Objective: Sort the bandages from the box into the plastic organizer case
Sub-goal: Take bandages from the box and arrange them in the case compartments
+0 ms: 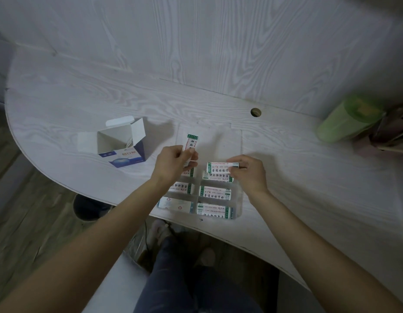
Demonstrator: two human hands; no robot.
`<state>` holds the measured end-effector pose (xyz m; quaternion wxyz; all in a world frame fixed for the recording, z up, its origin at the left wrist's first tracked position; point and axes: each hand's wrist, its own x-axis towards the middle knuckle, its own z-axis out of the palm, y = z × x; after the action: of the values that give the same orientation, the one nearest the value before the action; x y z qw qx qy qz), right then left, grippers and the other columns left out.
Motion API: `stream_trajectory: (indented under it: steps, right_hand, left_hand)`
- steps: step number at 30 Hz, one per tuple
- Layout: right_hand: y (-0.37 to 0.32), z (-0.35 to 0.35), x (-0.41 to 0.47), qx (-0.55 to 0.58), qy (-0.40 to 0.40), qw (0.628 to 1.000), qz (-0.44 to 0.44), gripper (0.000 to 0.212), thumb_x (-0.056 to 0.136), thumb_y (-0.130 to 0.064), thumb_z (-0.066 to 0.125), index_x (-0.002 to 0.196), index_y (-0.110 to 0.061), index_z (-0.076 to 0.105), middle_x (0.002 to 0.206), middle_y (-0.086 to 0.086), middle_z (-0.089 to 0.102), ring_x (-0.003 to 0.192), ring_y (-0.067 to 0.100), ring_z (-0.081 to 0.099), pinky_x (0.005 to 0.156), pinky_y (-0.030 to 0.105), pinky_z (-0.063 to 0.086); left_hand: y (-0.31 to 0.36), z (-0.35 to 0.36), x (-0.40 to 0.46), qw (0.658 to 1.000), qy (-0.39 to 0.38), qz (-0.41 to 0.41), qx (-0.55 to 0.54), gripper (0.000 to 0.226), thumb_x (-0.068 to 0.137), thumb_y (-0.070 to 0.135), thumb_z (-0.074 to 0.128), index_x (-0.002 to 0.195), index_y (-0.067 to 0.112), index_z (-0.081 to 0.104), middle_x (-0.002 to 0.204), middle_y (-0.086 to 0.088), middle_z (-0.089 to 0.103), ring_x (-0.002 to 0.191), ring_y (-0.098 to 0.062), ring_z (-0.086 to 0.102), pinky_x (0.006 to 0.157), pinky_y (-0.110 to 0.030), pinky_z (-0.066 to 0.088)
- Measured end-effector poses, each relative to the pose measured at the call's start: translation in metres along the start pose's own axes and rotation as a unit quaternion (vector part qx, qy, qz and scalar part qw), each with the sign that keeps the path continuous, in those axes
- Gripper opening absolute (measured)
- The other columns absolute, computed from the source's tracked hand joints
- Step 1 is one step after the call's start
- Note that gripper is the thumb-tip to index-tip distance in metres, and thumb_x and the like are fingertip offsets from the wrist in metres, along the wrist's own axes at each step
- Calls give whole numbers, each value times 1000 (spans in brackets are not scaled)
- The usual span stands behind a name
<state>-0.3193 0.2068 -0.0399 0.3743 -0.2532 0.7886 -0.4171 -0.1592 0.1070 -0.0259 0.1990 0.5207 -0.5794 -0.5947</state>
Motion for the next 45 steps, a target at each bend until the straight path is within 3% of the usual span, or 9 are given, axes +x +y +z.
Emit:
stream_trajectory:
  steps: [7,11,18,20,23,29,32,37,45]
  right_hand:
    - [8,10,-1,-166,3,983,-79,19,88,0,59,100,-7,72,100,4,69,84,9,57,68,7,35]
    - [10,14,0,-235,11,965,-111,12,90,-7,61,95,-10,71,98,4,67,82,11,59,72,21,45]
    - [12,15,-1,-329,5,935,-133,11,93,-15,57,95,-15,67,97,2,57,93,15,52,66,25,38]
    - [12,15,-1,-330,-3,934,-135,11,93,-13,56,94,-13,67,97,2,56,95,15,50,67,25,38]
    - [13,15,0,-320,-9,938,-130,10,92,-11,57,94,-11,67,98,4,56,97,16,50,70,26,41]
    - [13,15,1,-348,-11,929,-128,14,94,-18,56,102,-12,65,103,4,56,104,18,48,65,26,35]
    - [13,15,2,-364,-13,922,-128,15,94,-21,56,102,-11,64,103,3,56,103,17,48,64,26,34]
    - [14,15,3,-360,-12,924,-132,14,93,-20,57,102,-13,65,102,3,57,100,16,49,63,26,35]
    - [14,15,3,-384,-13,911,-150,17,95,-24,56,106,-17,67,106,1,58,103,16,48,64,26,37]
  left_hand:
    - [-7,10,7,991,-41,24,128,24,98,23,50,91,8,67,91,-1,70,59,-12,62,70,-32,56]
    - [-6,15,11,981,-63,38,179,28,98,28,50,92,7,68,92,3,69,58,-4,62,64,-24,52]
    - [-4,20,17,955,-114,48,271,30,98,28,48,93,7,68,87,-3,70,64,-9,62,51,-12,42]
    - [-4,21,17,948,-127,49,289,30,98,28,49,94,6,67,89,-8,68,67,-12,63,55,-17,44]
    - [-4,19,16,916,-148,88,363,29,98,26,48,87,3,62,81,-14,64,70,-24,58,62,-31,43]
    - [-10,12,15,846,-214,239,426,23,96,18,49,86,2,64,83,-4,55,75,-24,55,69,-34,41]
    - [-12,12,14,850,-192,280,402,20,95,17,51,94,4,67,100,-1,58,78,-19,55,70,-33,44]
    - [-11,12,13,855,-194,239,417,25,96,20,50,72,14,48,60,3,47,60,-22,49,59,-38,42]
    - [-12,14,15,861,-200,185,430,34,96,22,48,64,24,40,57,4,44,55,-18,46,54,-31,34]
